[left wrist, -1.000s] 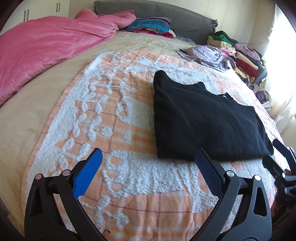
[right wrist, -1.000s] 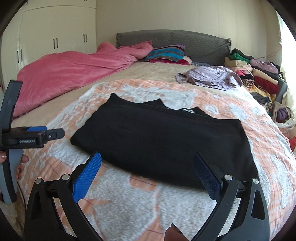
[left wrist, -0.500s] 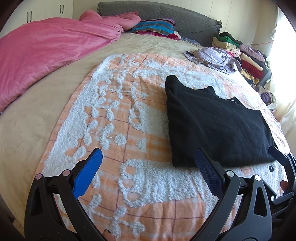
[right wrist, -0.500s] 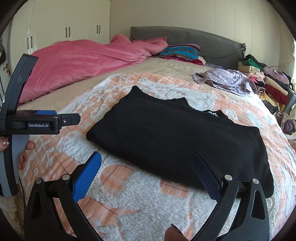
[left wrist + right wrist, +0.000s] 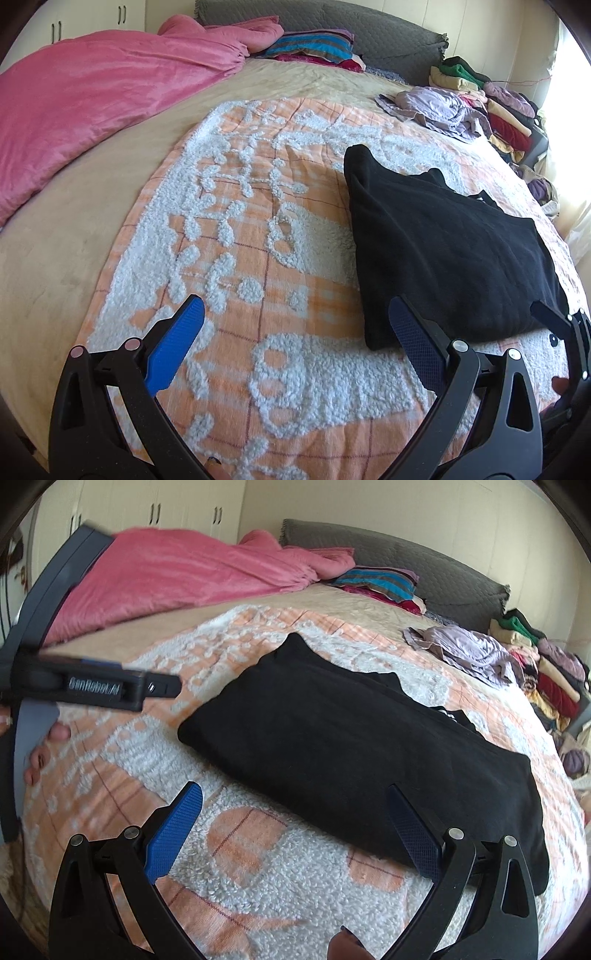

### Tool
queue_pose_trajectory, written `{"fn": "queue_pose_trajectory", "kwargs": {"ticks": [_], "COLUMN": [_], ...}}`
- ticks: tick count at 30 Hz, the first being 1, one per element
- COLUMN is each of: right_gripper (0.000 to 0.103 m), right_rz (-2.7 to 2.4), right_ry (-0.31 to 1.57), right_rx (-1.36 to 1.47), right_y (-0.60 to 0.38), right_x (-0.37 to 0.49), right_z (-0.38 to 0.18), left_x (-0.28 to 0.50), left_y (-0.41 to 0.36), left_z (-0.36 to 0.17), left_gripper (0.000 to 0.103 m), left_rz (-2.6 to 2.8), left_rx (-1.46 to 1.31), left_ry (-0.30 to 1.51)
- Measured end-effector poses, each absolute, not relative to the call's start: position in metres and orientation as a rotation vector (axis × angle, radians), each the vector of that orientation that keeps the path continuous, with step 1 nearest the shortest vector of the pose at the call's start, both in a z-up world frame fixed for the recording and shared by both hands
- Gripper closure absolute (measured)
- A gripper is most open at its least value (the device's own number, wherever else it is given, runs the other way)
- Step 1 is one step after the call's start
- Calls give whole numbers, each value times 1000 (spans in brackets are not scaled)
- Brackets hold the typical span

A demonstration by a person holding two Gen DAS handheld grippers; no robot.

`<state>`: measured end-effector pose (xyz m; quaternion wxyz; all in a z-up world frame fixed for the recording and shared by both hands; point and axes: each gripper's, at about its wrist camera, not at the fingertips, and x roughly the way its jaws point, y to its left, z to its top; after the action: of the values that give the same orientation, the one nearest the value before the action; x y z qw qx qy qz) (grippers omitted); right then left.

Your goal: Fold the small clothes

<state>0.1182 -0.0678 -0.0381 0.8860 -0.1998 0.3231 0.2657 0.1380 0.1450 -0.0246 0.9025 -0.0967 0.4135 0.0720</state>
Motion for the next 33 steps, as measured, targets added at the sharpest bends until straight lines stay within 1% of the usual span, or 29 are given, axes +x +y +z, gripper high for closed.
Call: {"fn": "queue_pose_trajectory", "kwargs": {"ticks": [13,26,33], "right_gripper": [4,4,5], "right_rz": [535,491,471], "right_ry": [704,674,646], "right_rx": [-564,-631,-661], "right_y": [-40,-16,-7], "right_x": [137,160,175], "right_z": [-71,-80,-83], "left_x": [199,249,262], "left_y": [144,158,162], "left_z": [-38,-54,-54], "left_gripper": [9,9,9], "left_rz": [90,58,55], "left_rx": [-208,-301,-299], "left_ry": [931,1003,1011]}}
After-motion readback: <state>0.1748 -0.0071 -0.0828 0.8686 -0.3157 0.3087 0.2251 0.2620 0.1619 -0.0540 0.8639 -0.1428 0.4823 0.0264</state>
